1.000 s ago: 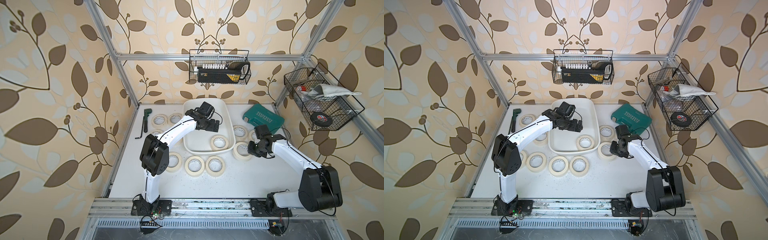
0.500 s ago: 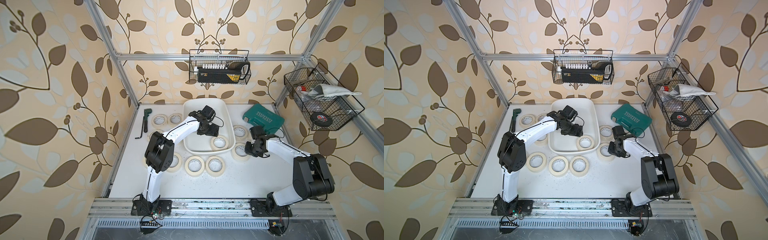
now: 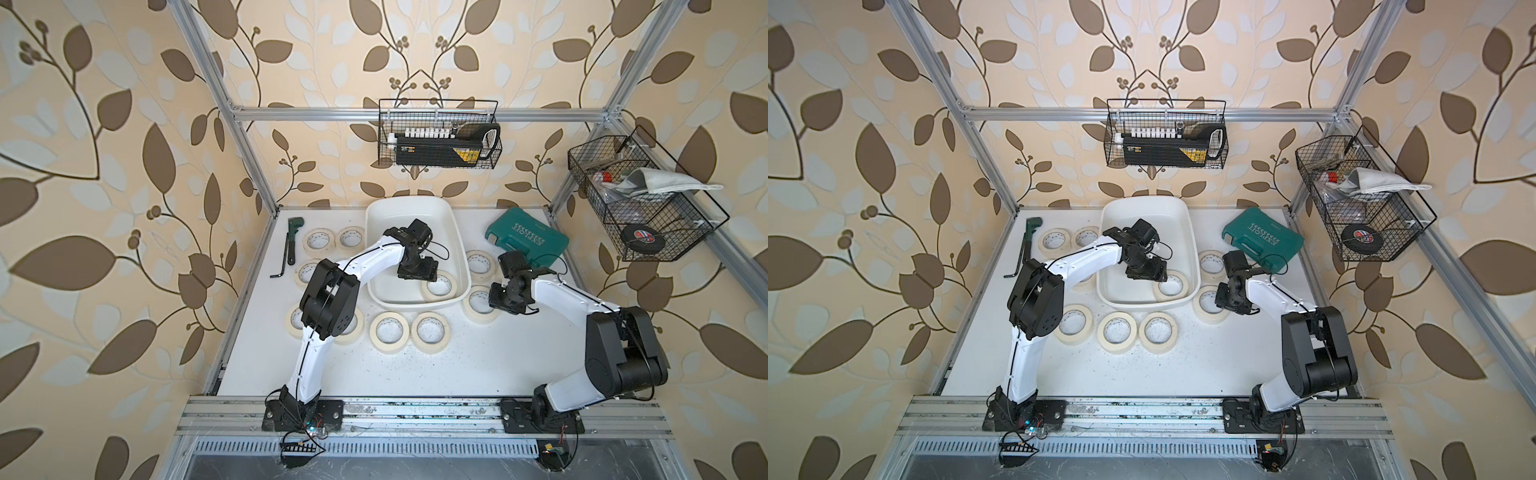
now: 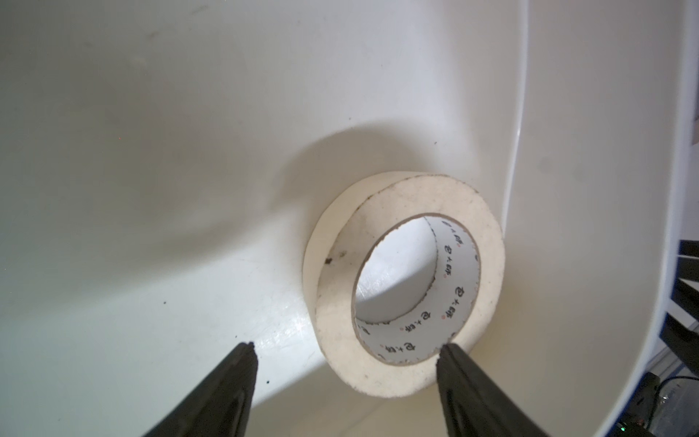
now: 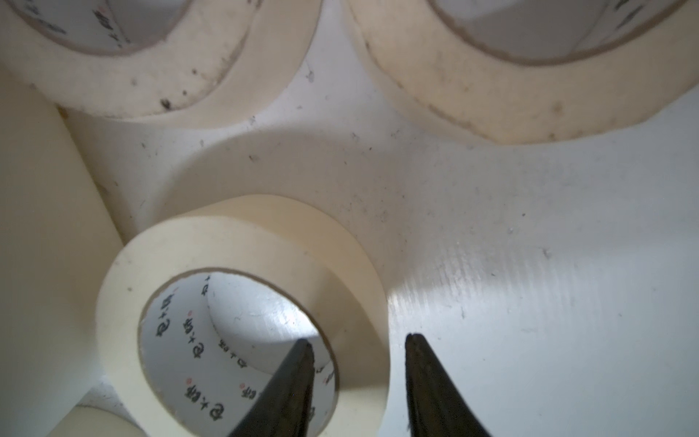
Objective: Take out the art tape in the storage box
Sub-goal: Place the art tape at the center of the board, then pick up the art tape from the storage box.
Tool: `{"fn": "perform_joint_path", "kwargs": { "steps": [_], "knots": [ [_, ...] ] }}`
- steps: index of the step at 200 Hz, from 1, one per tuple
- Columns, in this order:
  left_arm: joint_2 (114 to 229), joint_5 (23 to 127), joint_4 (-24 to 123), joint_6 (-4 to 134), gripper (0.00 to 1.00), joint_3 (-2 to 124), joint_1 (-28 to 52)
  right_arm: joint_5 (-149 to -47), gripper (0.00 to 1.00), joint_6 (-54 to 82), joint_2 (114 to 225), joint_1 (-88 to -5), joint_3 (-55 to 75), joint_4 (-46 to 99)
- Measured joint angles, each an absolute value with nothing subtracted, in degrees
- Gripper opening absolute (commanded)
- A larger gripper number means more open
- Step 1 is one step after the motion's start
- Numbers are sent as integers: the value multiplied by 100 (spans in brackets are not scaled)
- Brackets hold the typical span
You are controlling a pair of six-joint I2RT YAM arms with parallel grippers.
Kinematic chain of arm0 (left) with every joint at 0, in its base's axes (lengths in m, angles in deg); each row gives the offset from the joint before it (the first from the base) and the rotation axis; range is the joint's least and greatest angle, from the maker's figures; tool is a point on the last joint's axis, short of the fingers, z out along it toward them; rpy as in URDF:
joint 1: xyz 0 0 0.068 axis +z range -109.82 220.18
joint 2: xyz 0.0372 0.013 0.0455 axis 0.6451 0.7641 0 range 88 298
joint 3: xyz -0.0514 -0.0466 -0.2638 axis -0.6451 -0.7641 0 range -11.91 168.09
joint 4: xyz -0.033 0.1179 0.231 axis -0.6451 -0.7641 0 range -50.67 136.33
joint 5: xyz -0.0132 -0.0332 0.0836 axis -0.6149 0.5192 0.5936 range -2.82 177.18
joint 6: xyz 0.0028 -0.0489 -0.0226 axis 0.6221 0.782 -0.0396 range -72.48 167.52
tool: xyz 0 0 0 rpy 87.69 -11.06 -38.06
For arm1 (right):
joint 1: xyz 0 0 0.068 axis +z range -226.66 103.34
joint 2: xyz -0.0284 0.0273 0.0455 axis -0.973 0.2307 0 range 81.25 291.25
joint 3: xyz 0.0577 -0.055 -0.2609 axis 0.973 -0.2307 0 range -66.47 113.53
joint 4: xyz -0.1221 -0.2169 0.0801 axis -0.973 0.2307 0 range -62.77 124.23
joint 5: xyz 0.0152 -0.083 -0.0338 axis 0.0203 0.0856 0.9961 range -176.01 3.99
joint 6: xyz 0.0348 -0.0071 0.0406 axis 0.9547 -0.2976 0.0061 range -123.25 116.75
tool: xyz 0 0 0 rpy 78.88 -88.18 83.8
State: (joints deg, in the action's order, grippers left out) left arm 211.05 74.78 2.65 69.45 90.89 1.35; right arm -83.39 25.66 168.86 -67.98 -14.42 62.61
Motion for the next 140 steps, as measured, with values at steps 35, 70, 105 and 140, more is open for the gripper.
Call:
{"fn": "perform_joint_path", "kwargs": {
  "steps": [35,70,105,140],
  "knots": [
    [21197,7471,241,6871,75,9153,135,-8344,45,2563,16523,-6793,-1249,6493],
    [21334,7462,236,6838,72,9247,135,-8368,45,2563,16045,-6787,-972,6707],
    [21494,7476,241,6834,69,9266,122,-8414,46,2563,15708,-6787,-760,6884],
    [21601,7511,241,6836,64,9282,111,-8497,46,2566,15444,-6782,-731,7008]
  ]
}}
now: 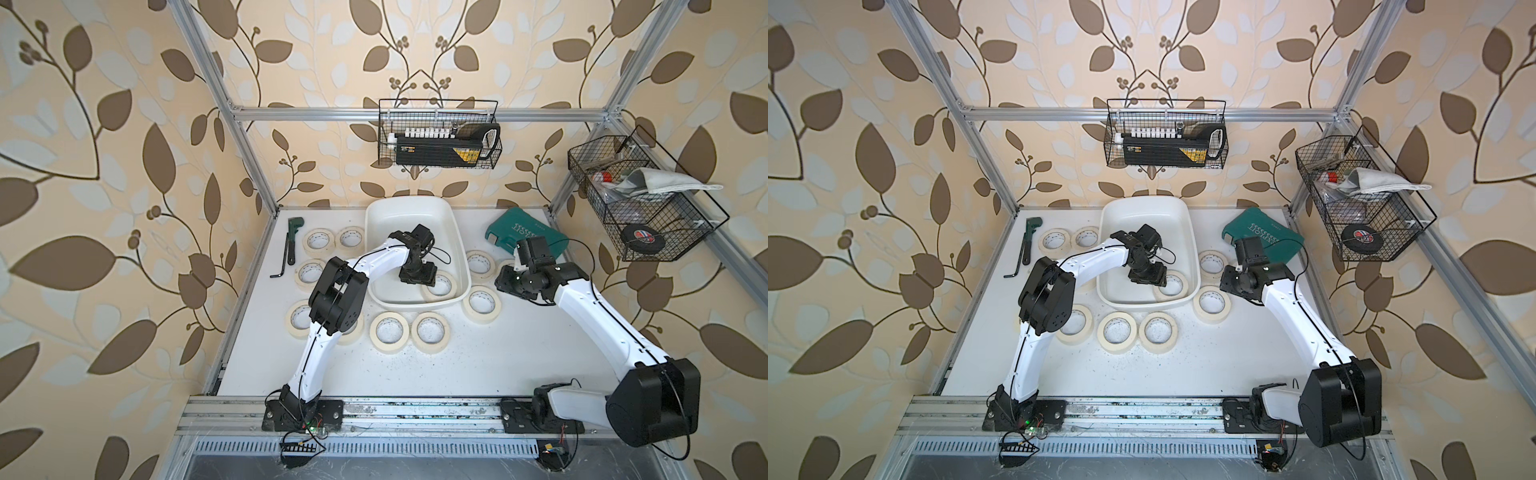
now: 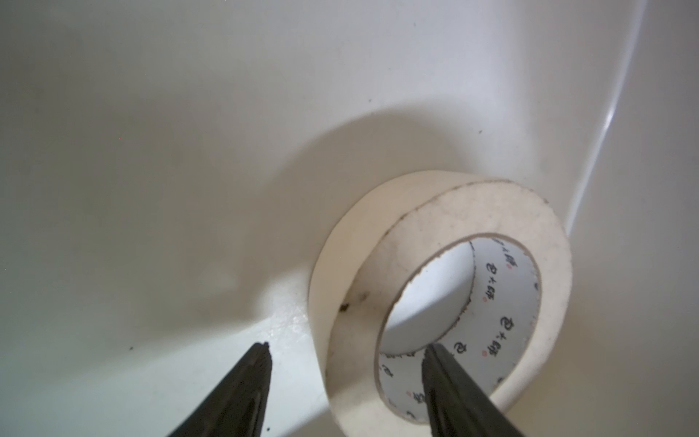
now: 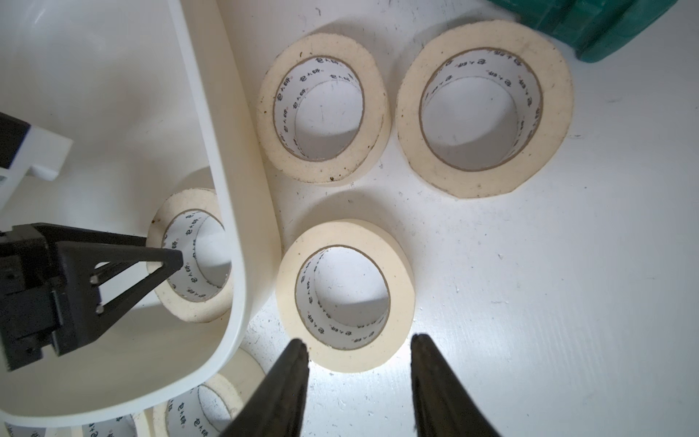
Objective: Take out the art tape in the storage box
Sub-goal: Pick up the art tape from the storage box.
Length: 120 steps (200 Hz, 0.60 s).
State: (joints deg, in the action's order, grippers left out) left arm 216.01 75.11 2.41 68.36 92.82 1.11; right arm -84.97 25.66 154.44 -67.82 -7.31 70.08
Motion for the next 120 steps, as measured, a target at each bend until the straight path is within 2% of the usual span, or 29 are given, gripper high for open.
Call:
{"fn": "perform_joint_path", "kwargs": {
  "steps": [35,84,120],
  "knots": [
    [21741,7677,208,6803,54,9461,111,-8541,46,2566,15376,-6778,-707,7109],
    [21815,7937,136,6714,26,9500,108,-8565,46,2566,15371,-6778,-707,7129],
    [21795,8083,99,6711,19,9505,106,-8582,46,2566,15312,-6778,-685,7188]
  ]
}}
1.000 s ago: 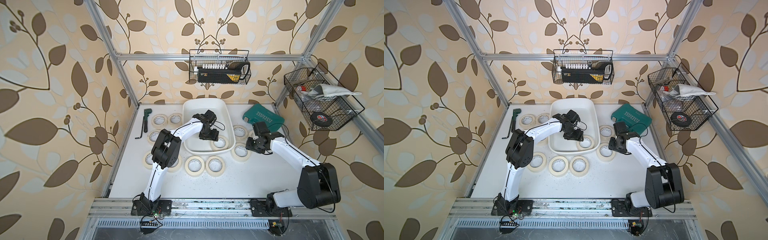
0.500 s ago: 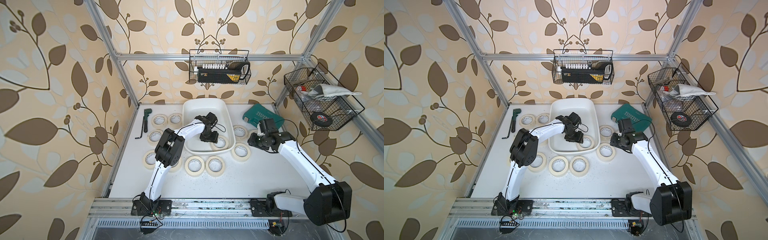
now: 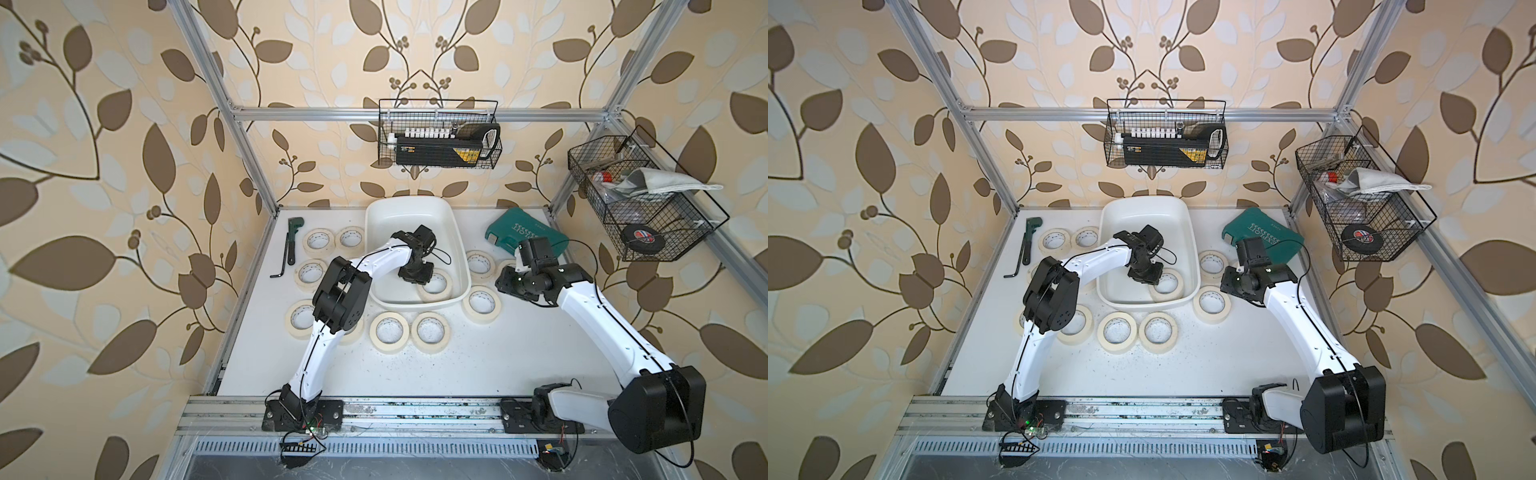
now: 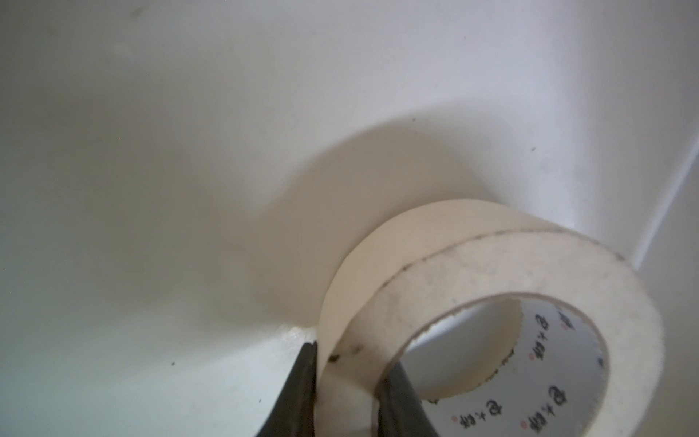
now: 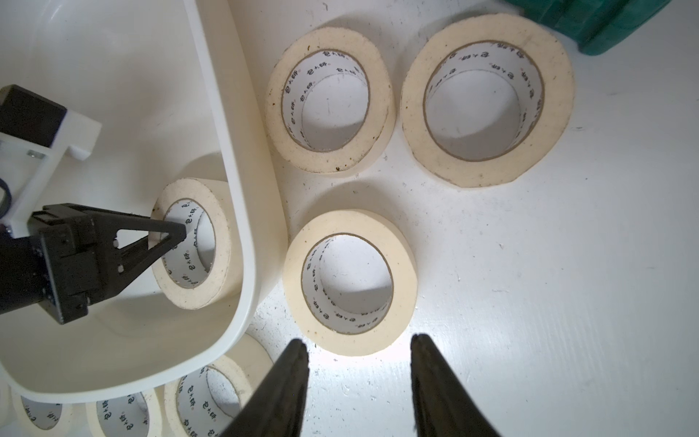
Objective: Take out the art tape in the storage box
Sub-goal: Pick up the art tape from the storage box, then place the art tape at the center of the board.
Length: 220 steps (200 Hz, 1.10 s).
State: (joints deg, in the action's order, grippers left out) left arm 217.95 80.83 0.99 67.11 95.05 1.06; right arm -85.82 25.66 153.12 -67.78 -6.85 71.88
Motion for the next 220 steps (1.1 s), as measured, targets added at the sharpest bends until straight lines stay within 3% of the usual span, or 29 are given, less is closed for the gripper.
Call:
{"fn": "perform_joint_path", "kwargs": {
  "steps": [44,125,220],
  "knots": [
    [21682,8435,-28,6738,10,9483,76,-8744,46,2568,15201,-6778,-452,7284],
    [20547,9183,-487,6779,5,9439,69,-9275,47,2636,15229,-6620,106,7437],
    [20224,9825,-885,6707,2,9728,-510,-9279,52,2786,16136,-5549,1011,7492]
  ]
}}
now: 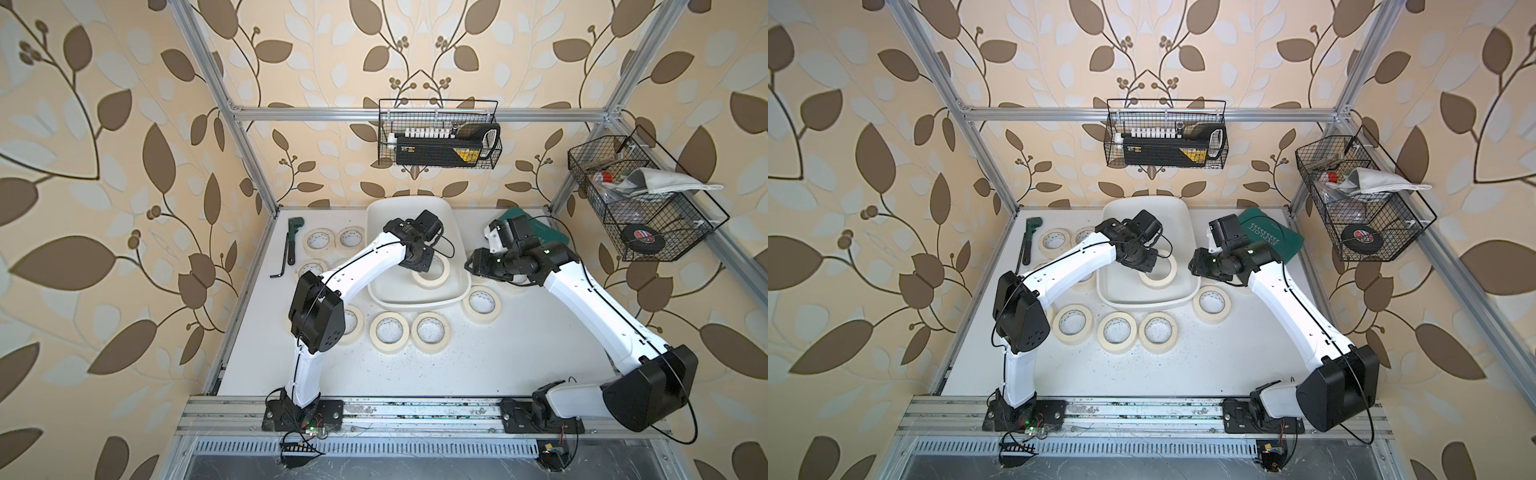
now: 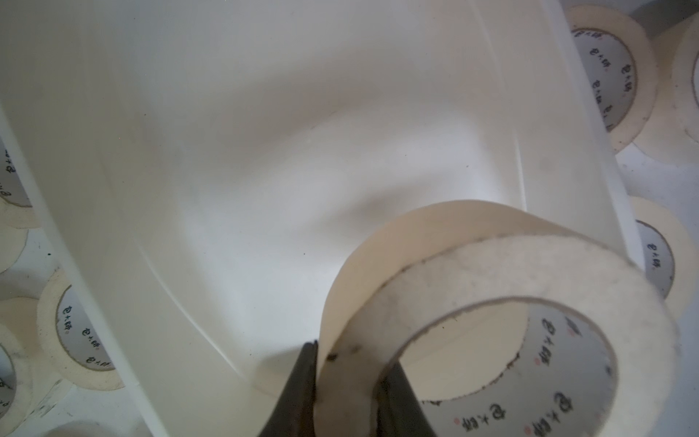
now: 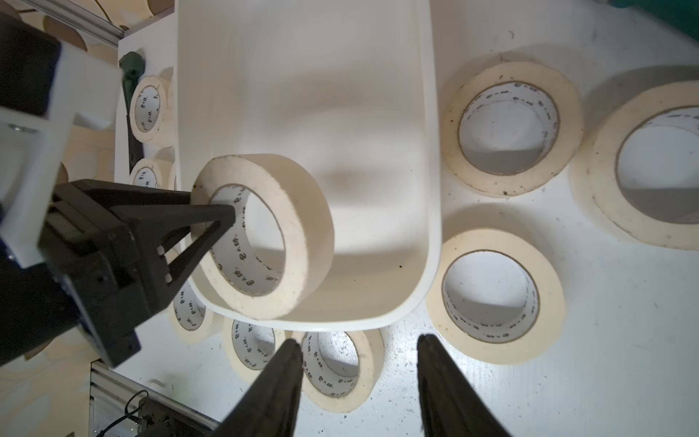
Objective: Take out the art tape in the storage box
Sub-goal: Place the art tape at the center of the board.
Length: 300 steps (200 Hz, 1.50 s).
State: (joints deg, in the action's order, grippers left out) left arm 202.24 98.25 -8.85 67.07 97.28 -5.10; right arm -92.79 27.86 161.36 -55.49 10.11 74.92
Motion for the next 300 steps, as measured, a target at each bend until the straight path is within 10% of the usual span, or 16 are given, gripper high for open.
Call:
{"fn": "perform_joint_path", "kwargs": {
  "steps": [176,210,247,300],
  "knots": [
    [19964,9792,-959,6687,1,9824,-794,-8702,56,2821,16963,-4981,1363,7422],
    [19964,9729,-946,6689,2,9826,-794,-8700,33,2845,17008,-4970,1371,7411],
    [19964,9696,-898,6694,16,9857,-829,-8617,8,2756,17019,-4920,1380,7443],
    [19802,9198,-636,6742,70,9826,-820,-8532,0,2708,17015,-4957,1380,7511]
  ]
}}
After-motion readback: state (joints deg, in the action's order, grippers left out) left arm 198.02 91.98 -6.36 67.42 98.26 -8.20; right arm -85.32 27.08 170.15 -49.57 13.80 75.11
